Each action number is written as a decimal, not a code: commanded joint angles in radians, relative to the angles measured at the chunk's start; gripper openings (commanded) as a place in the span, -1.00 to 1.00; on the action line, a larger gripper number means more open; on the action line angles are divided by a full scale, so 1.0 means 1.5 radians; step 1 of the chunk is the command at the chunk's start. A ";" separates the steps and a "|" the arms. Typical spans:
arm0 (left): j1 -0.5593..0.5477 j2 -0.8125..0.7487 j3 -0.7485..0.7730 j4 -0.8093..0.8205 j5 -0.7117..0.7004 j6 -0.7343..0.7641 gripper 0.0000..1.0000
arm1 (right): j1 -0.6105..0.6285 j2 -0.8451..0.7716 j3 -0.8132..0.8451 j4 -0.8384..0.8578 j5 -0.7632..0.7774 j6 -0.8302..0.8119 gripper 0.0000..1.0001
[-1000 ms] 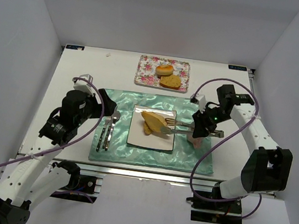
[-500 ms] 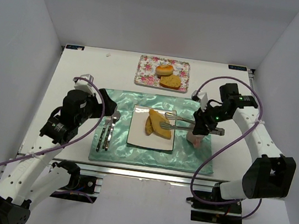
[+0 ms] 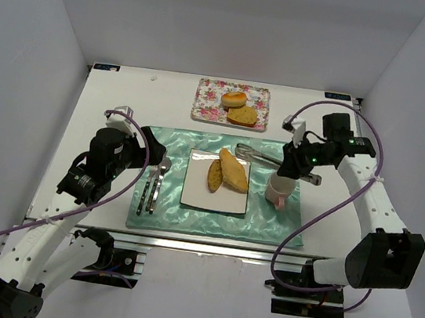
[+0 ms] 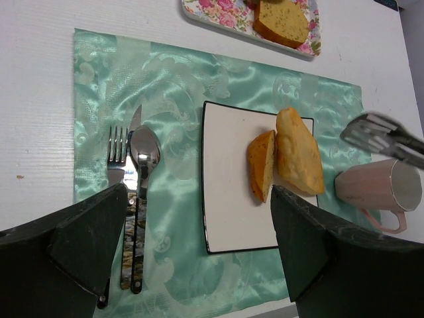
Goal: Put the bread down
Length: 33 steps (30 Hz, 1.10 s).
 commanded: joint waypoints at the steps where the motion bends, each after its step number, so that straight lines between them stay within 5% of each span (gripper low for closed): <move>1: 0.003 -0.007 0.008 0.008 0.004 0.008 0.96 | -0.039 -0.003 0.046 0.094 -0.025 0.120 -0.29; 6: 0.003 -0.009 0.011 0.009 0.007 0.008 0.96 | -0.141 0.061 0.093 0.137 -0.040 0.250 -0.73; 11: 0.003 -0.010 0.008 0.016 0.009 0.006 0.96 | -0.257 0.143 0.087 0.230 0.033 0.319 -0.83; 14: 0.003 -0.008 0.004 0.024 0.014 0.006 0.96 | -0.266 0.192 0.051 0.298 0.159 0.283 -0.71; 21: 0.003 -0.001 0.015 0.017 0.008 0.009 0.96 | -0.275 0.273 0.006 0.417 0.233 0.292 -0.46; 26: 0.003 -0.001 0.014 0.017 0.007 0.005 0.96 | -0.275 0.318 0.000 0.410 0.282 0.265 0.25; 33: 0.003 0.014 0.013 0.027 0.012 0.006 0.96 | -0.284 0.334 -0.036 0.394 0.301 0.205 0.35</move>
